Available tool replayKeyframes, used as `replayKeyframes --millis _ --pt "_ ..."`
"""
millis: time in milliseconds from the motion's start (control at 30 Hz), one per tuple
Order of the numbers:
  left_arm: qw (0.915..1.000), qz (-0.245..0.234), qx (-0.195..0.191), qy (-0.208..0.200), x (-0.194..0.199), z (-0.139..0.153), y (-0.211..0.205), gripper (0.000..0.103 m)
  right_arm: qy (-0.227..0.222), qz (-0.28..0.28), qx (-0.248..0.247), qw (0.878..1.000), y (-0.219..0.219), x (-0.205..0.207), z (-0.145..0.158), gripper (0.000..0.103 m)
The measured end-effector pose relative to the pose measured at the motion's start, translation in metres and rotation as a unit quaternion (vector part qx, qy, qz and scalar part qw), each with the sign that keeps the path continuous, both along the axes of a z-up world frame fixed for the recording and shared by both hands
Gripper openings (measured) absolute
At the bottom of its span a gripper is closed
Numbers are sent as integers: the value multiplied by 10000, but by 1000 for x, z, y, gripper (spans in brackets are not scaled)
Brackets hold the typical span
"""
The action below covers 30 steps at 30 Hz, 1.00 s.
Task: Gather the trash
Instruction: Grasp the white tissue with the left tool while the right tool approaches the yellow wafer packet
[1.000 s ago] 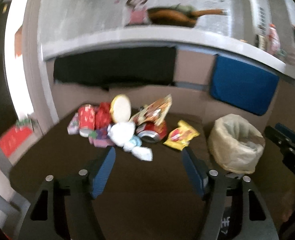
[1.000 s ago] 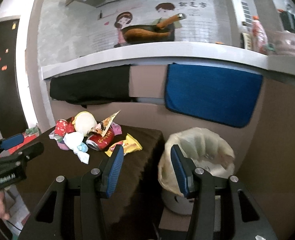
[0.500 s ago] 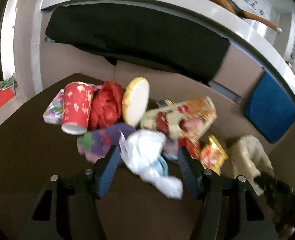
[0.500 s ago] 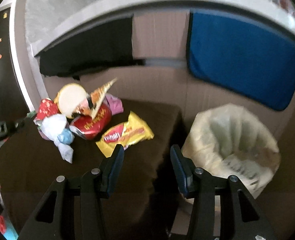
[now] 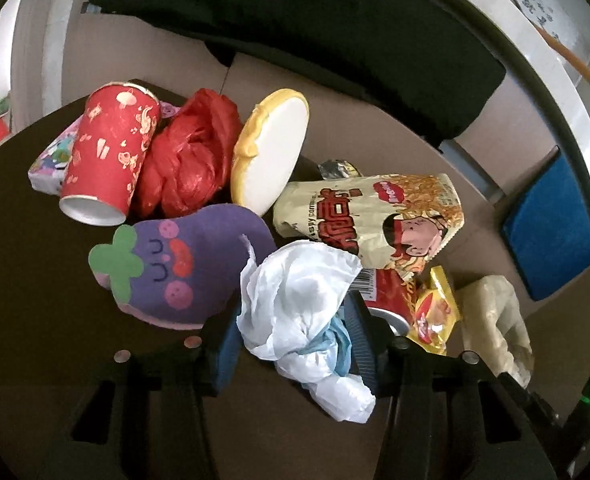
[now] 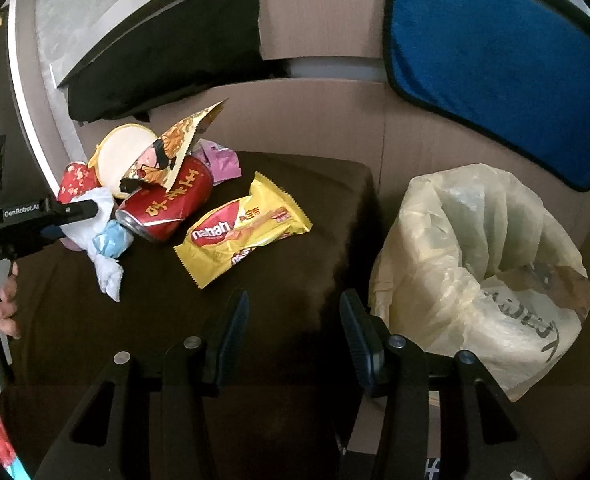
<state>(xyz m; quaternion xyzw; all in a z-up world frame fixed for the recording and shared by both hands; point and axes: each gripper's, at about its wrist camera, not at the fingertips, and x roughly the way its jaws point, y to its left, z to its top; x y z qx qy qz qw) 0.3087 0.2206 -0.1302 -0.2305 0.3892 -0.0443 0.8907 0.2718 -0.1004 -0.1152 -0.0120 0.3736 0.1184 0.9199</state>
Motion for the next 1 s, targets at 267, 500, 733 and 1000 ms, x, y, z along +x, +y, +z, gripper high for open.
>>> replayKeyframes --millis 267,500,733,1000 --pt "9996 207 -136 97 0 -1 -1 32 100 7 50 9999 0 -4 -3 44" --pt "9997 248 28 40 -18 5 2 6 43 52 38 10000 1 -3 4 44" --pt "9964 440 433 -581 -55 46 14 5 59 259 144 9995 8 10 17 44" --pt "9950 248 842 -476 -66 43 19 5 238 418 304 9984 21 15 11 44"
